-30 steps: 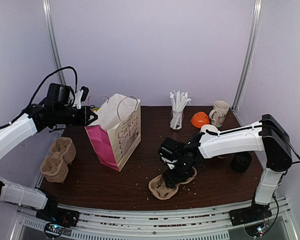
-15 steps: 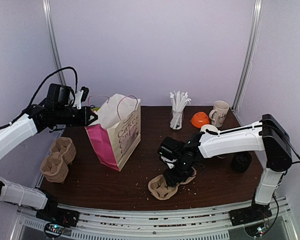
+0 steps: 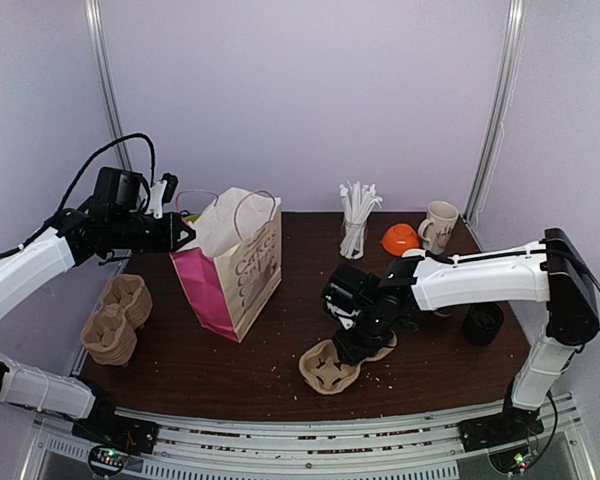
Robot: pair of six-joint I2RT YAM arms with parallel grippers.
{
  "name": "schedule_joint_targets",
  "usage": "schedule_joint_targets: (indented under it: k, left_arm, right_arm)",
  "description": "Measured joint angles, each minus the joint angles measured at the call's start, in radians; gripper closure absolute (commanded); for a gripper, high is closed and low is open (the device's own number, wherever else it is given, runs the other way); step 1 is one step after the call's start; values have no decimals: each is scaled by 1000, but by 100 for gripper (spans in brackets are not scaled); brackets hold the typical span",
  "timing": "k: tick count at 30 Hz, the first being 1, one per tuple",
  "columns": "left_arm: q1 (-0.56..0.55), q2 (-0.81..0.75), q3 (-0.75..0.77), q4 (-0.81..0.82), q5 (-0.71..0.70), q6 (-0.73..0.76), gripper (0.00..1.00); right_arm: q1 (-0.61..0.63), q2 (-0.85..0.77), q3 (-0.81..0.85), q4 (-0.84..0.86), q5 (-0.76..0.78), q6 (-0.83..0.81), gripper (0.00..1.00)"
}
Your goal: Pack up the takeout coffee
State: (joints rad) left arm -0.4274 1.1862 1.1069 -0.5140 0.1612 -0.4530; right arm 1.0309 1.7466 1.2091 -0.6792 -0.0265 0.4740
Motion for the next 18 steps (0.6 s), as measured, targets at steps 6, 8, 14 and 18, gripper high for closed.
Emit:
schedule_joint_targets:
  k: [6, 8, 14, 18]
  left_arm:
    - [0, 3, 0, 2, -1, 13, 100]
    - [0, 8, 0, 8, 0, 21, 100]
    - [-42, 21, 14, 11, -1, 40, 100]
    - [-117, 48, 52, -5, -5, 44, 100]
  right_arm:
    - [0, -92, 48, -71, 63, 1, 55]
    - [0, -121, 84, -106, 97, 0, 55]
    - [-9, -182, 290, -237, 216, -14, 55]
    - [-23, -187, 484, -338, 314, -39, 54]
